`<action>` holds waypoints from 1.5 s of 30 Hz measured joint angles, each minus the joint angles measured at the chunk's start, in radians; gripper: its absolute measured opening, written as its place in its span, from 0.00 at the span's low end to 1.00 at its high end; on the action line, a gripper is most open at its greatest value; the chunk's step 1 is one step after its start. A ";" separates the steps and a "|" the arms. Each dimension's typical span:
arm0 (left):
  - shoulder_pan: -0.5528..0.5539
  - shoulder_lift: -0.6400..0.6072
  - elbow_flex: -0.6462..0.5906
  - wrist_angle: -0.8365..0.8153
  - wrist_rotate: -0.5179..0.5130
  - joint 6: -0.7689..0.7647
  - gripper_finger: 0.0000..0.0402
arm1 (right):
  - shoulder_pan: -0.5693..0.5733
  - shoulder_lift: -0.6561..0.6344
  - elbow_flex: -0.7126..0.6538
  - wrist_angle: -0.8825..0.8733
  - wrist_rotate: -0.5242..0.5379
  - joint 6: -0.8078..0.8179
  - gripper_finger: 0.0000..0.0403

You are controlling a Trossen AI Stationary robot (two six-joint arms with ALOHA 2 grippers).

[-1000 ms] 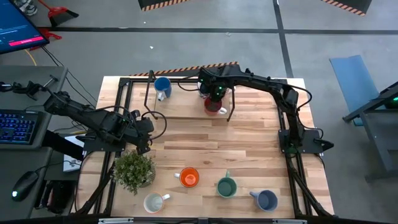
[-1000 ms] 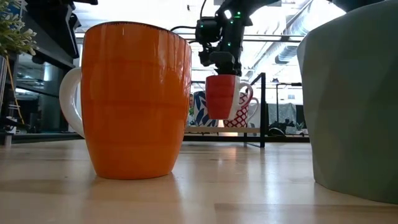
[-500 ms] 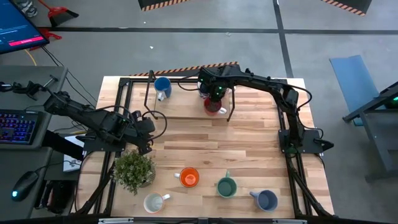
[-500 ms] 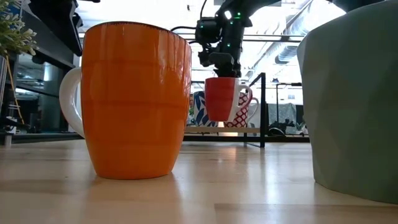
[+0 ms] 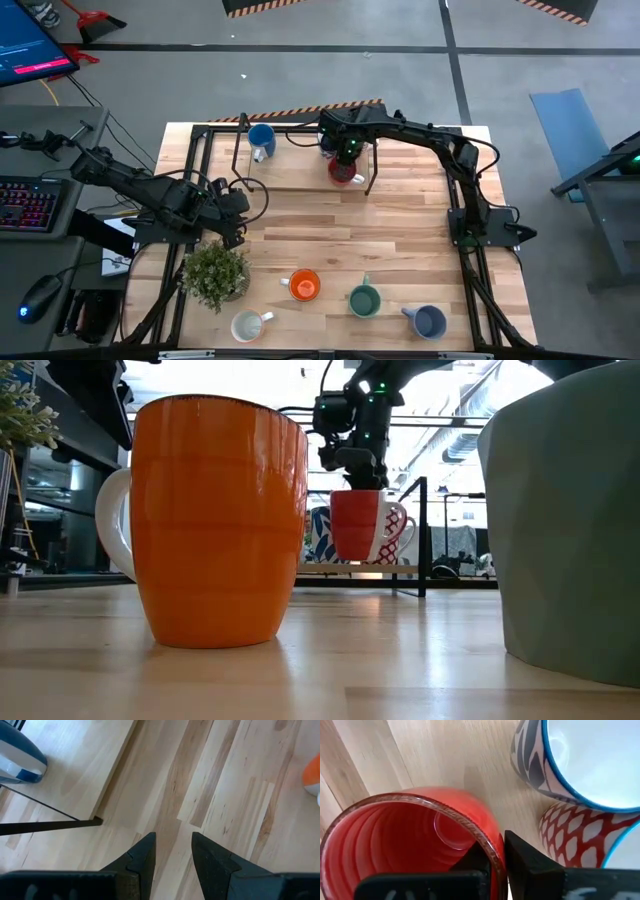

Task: Place coffee mugs
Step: Put the red mug on the shelf

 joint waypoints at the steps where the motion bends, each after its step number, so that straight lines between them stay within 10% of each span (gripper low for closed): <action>1: 0.000 0.000 0.000 0.000 0.000 0.000 0.29 | 0.000 0.002 0.000 0.003 0.000 0.001 0.05; 45: 0.000 0.000 0.000 0.000 0.000 0.000 0.29 | -0.001 0.004 0.000 0.003 0.001 0.020 0.05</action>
